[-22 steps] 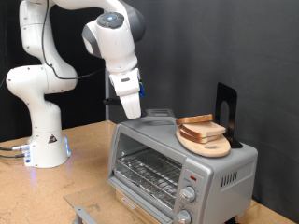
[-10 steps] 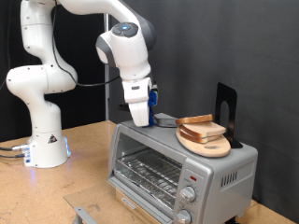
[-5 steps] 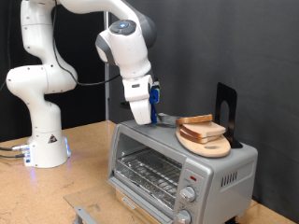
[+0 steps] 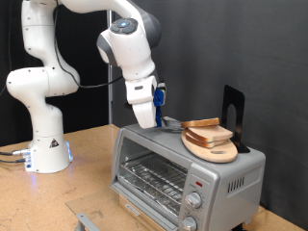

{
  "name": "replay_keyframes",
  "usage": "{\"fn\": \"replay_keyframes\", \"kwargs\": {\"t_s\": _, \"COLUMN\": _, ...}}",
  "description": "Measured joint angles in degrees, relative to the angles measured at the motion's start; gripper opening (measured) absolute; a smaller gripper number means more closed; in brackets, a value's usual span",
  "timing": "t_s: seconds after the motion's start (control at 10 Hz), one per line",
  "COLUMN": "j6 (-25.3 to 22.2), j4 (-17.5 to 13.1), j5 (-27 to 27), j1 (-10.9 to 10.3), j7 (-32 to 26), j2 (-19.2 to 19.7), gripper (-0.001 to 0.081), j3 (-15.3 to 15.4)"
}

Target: Make a piece of toast with the oven

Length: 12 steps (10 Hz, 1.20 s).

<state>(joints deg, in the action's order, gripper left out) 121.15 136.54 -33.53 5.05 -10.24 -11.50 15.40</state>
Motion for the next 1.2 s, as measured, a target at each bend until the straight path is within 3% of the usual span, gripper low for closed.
{"fn": "replay_keyframes", "kwargs": {"t_s": 0.3, "j6": 0.05, "j4": 0.30, "j5": 0.64, "j1": -0.02, "j7": -2.90, "j2": 0.04, "gripper": 0.0263, "j3": 0.08}}
{"fn": "replay_keyframes", "kwargs": {"t_s": 0.6, "j6": 0.04, "j4": 2.52, "j5": 0.64, "j1": -0.33, "j7": -7.36, "j2": -2.01, "gripper": 0.0263, "j3": 0.38}}
{"fn": "replay_keyframes", "kwargs": {"t_s": 0.9, "j6": 0.04, "j4": 5.06, "j5": 0.37, "j1": -0.66, "j7": -8.30, "j2": -5.09, "gripper": 0.0263, "j3": 0.52}}
{"fn": "replay_keyframes", "kwargs": {"t_s": 1.2, "j6": 0.22, "j4": 5.42, "j5": -1.06, "j1": -0.63, "j7": -8.18, "j2": -6.20, "gripper": 0.0263, "j3": 0.41}}
